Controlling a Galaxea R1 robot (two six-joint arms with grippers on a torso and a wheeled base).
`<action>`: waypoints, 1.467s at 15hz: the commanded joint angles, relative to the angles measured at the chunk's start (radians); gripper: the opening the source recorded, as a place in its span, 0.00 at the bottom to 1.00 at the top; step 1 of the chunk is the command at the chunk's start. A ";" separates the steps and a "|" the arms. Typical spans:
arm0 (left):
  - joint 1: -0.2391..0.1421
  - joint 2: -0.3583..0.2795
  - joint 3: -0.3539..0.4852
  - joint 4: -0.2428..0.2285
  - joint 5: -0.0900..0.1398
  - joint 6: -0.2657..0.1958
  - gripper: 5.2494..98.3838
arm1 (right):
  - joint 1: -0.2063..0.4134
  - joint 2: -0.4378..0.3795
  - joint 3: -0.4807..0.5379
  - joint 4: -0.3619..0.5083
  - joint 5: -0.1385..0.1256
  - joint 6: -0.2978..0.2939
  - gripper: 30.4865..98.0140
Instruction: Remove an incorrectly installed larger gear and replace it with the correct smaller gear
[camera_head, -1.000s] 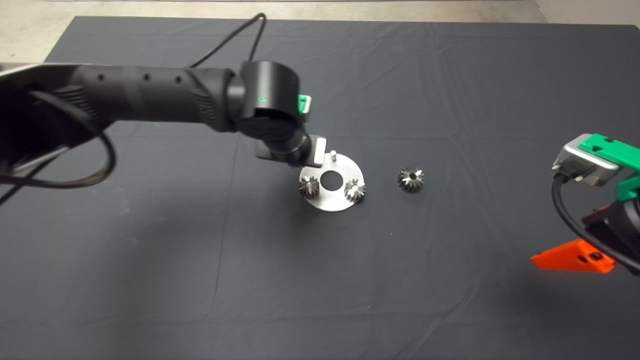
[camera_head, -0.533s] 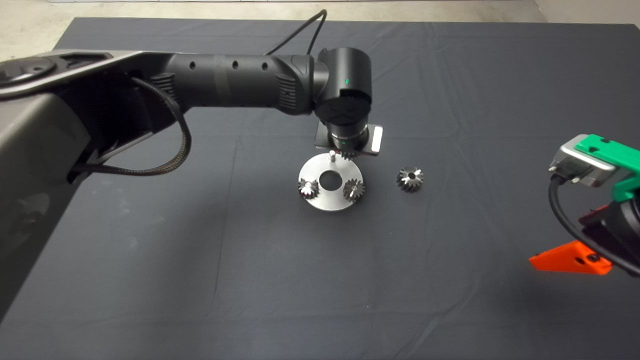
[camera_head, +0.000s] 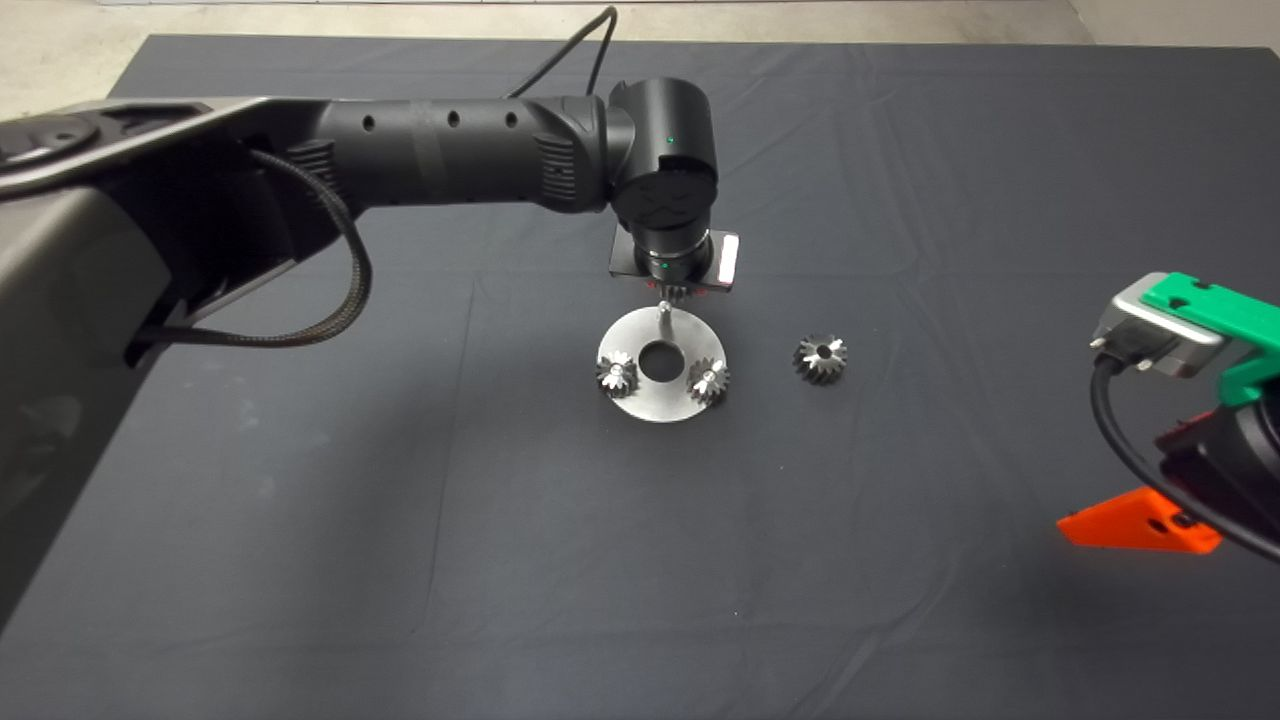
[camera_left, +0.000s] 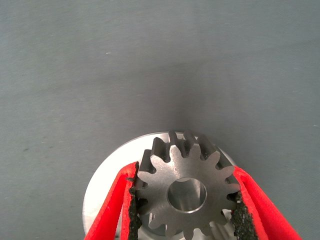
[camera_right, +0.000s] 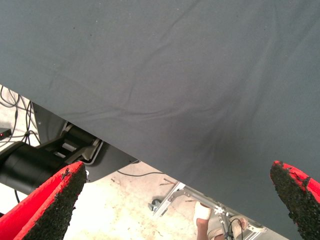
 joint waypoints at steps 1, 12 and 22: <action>-0.001 0.002 0.008 0.000 0.001 0.021 0.32 | 0.020 0.006 0.004 0.033 0.002 0.008 0.98; 0.032 0.002 0.000 0.007 0.002 0.029 0.32 | 0.020 0.004 0.005 0.033 0.002 0.008 0.98; 0.029 0.002 0.000 0.021 0.004 0.027 0.32 | 0.020 0.001 0.005 0.033 0.002 0.008 0.98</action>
